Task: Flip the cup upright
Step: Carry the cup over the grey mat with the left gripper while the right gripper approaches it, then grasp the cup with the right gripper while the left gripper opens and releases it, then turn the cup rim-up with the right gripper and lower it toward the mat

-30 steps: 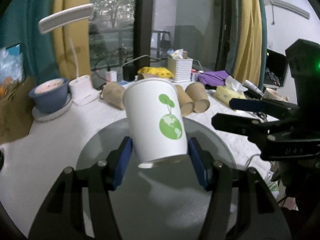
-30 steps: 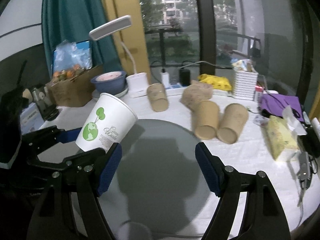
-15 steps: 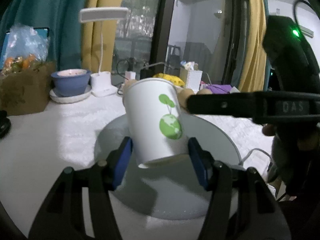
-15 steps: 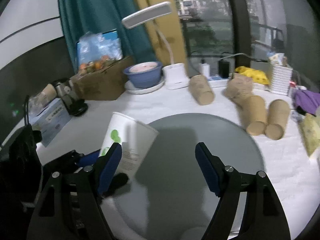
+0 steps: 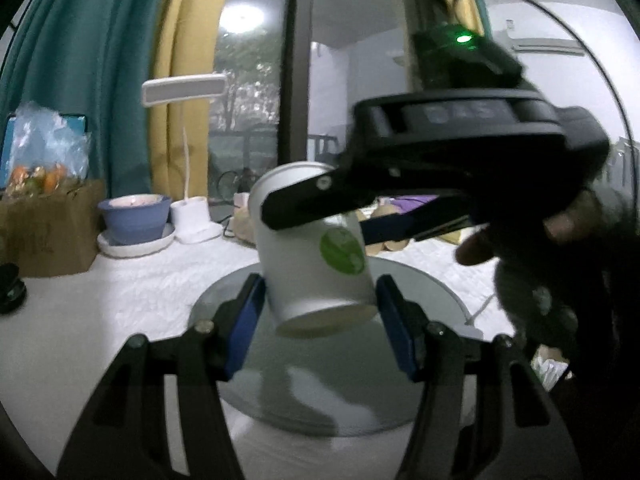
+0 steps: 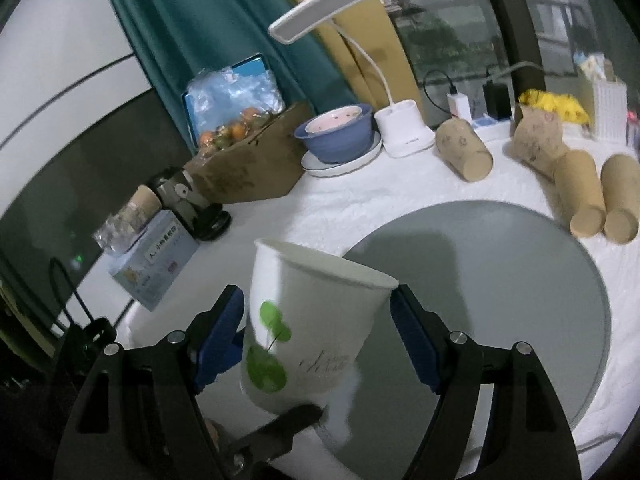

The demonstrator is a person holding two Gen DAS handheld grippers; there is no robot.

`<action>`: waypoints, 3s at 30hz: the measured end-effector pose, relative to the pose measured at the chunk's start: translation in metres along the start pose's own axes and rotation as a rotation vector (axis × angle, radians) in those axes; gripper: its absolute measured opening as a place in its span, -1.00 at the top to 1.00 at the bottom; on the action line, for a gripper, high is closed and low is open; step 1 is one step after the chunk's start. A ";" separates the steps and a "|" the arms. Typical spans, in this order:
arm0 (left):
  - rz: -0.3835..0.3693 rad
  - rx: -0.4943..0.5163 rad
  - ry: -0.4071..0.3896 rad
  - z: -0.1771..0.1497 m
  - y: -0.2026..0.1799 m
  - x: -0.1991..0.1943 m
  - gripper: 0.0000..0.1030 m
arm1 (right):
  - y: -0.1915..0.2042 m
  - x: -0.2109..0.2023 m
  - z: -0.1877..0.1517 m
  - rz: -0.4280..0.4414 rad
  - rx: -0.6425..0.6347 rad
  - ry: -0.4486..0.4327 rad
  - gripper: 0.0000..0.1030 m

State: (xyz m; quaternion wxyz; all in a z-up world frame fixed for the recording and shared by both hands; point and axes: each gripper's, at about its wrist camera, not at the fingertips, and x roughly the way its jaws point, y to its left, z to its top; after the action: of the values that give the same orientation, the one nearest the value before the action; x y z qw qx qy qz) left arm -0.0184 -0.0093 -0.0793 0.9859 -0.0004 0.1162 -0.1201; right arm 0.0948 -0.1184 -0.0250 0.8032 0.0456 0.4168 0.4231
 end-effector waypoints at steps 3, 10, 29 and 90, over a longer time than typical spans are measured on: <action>-0.013 0.009 0.001 0.001 -0.003 0.001 -0.15 | -0.007 -0.001 0.000 0.026 0.039 0.000 -0.53; -0.032 0.028 -0.006 0.001 -0.008 0.001 -0.15 | -0.017 -0.004 -0.002 0.071 0.095 -0.002 -0.53; -0.045 0.017 0.064 0.000 -0.006 0.011 -0.26 | -0.023 -0.009 -0.004 0.080 0.103 -0.017 -0.40; 0.065 -0.379 0.396 0.009 0.085 0.076 -0.28 | -0.063 0.050 0.018 -0.444 -0.196 -0.043 -0.40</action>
State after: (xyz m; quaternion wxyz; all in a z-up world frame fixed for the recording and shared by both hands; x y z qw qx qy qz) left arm 0.0753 0.0551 -0.0908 0.9296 -0.1578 0.3272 -0.0623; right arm 0.1625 -0.1173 -0.0717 0.8858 -0.1162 0.3564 0.2737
